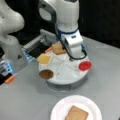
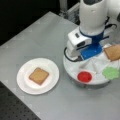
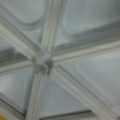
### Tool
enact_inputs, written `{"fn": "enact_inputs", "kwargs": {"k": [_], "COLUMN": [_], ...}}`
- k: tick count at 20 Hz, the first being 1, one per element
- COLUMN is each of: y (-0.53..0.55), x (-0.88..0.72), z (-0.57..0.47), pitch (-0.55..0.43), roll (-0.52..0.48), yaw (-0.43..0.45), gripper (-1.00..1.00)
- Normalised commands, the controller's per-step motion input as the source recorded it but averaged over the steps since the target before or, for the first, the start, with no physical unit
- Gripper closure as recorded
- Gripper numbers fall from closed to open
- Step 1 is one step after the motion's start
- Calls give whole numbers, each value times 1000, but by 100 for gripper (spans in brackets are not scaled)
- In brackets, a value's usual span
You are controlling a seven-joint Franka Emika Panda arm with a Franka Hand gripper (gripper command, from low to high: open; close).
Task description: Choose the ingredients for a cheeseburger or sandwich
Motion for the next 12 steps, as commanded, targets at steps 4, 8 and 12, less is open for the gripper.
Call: {"fn": "enact_inputs", "kwargs": {"k": [4,8,12], "y": [-46,-56,-49], "x": [-132,-224,-278], "z": [178,180,120], "pitch": [-57,-98,-63], "roll": [-71,-94,-17], "yaw": [-339,-334,-388], "gripper": [-100,-100,-100]}}
